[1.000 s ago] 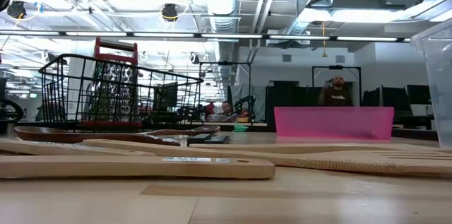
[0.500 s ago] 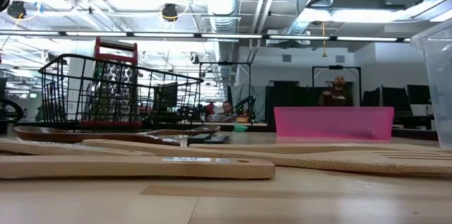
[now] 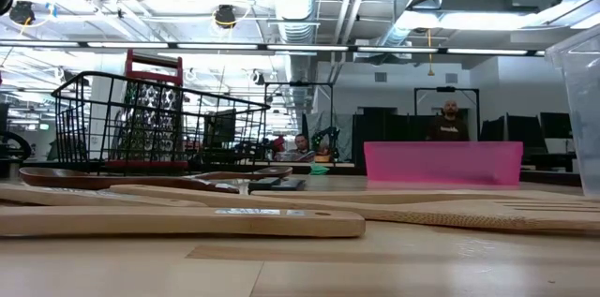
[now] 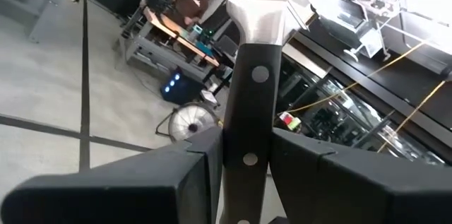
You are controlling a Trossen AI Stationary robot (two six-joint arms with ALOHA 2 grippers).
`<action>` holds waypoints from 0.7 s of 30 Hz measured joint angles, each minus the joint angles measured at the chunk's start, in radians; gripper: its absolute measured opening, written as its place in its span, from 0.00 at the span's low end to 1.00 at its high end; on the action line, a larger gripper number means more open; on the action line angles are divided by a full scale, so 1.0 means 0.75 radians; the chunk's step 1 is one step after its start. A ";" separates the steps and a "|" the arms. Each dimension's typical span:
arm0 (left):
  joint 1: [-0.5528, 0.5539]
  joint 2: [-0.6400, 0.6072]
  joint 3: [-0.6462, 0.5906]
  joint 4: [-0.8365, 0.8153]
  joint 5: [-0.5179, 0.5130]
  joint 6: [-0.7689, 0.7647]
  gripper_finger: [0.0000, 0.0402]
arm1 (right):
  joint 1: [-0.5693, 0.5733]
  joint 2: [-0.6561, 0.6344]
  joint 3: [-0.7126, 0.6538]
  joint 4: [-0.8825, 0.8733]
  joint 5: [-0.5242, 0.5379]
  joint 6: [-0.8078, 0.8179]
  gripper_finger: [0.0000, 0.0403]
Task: Pick & Place Kitchen Items
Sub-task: Put the silver knife into the red bin
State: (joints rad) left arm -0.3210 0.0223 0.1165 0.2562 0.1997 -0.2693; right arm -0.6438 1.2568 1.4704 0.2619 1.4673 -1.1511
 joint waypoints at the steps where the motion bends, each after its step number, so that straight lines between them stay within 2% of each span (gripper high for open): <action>1: 0.000 0.000 0.000 0.000 0.000 0.000 0.01 | 0.004 0.000 0.000 0.000 0.000 0.001 0.23; 5: 0.000 0.000 0.000 0.000 0.000 0.000 0.01 | 0.035 0.008 0.001 0.001 -0.014 0.024 0.23; 11: 0.000 0.000 0.000 0.000 0.000 0.000 0.01 | 0.186 0.009 -0.003 -0.074 -0.170 0.127 0.23; 16: 0.000 0.000 0.000 0.000 0.000 0.000 0.01 | 0.345 0.010 -0.004 -0.156 -0.330 0.337 0.23; 21: 0.000 0.001 0.000 0.000 0.000 0.000 0.01 | 0.489 0.010 0.002 -0.223 -0.571 0.625 0.23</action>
State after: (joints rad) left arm -0.3214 0.0227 0.1165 0.2562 0.1997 -0.2691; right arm -0.2769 1.2644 1.4720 0.0944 1.0394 -0.6823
